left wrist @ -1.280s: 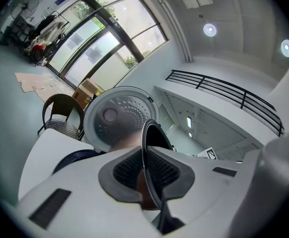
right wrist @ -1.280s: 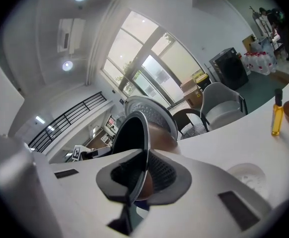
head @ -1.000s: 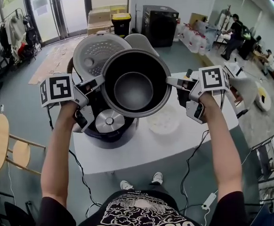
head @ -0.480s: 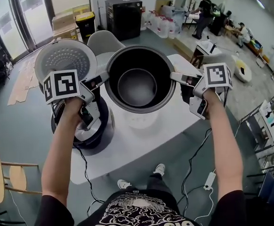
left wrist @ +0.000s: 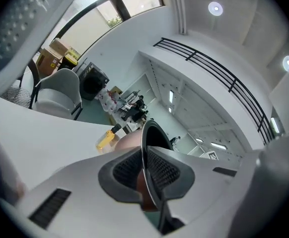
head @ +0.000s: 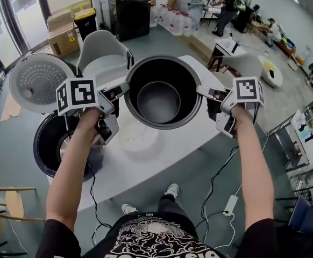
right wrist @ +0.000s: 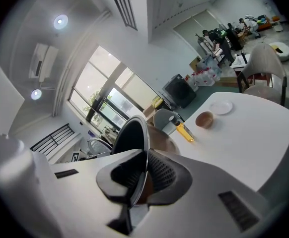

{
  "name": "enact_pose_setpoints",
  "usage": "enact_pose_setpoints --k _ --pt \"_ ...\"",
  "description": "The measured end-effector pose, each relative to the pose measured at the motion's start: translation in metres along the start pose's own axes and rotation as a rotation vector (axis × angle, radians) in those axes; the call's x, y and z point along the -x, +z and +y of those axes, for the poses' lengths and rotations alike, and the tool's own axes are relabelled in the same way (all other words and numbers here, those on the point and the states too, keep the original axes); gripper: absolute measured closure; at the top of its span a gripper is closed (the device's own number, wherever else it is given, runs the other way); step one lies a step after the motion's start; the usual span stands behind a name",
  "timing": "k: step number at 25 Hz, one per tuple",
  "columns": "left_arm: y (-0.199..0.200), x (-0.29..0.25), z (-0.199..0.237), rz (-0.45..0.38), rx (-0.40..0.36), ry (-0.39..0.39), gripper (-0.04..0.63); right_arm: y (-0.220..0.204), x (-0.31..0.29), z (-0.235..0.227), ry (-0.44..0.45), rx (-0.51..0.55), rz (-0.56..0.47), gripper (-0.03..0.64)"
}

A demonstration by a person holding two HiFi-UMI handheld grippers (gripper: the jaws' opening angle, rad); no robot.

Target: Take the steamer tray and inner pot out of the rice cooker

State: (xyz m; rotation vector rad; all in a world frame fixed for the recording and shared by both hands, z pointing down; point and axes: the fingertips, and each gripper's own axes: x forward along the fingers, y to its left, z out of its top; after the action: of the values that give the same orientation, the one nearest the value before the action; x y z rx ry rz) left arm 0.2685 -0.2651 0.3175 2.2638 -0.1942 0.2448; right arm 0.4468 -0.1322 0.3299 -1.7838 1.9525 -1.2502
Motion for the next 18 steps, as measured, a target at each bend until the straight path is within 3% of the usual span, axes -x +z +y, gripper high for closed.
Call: enact_pose_setpoints --k 7,18 --pt "-0.028 -0.146 0.005 0.046 0.052 0.077 0.552 0.053 0.019 -0.141 -0.013 -0.077 0.054 0.572" --pt "-0.060 -0.256 0.078 0.126 0.174 0.202 0.548 0.074 -0.031 -0.263 -0.028 -0.212 0.172 0.574"
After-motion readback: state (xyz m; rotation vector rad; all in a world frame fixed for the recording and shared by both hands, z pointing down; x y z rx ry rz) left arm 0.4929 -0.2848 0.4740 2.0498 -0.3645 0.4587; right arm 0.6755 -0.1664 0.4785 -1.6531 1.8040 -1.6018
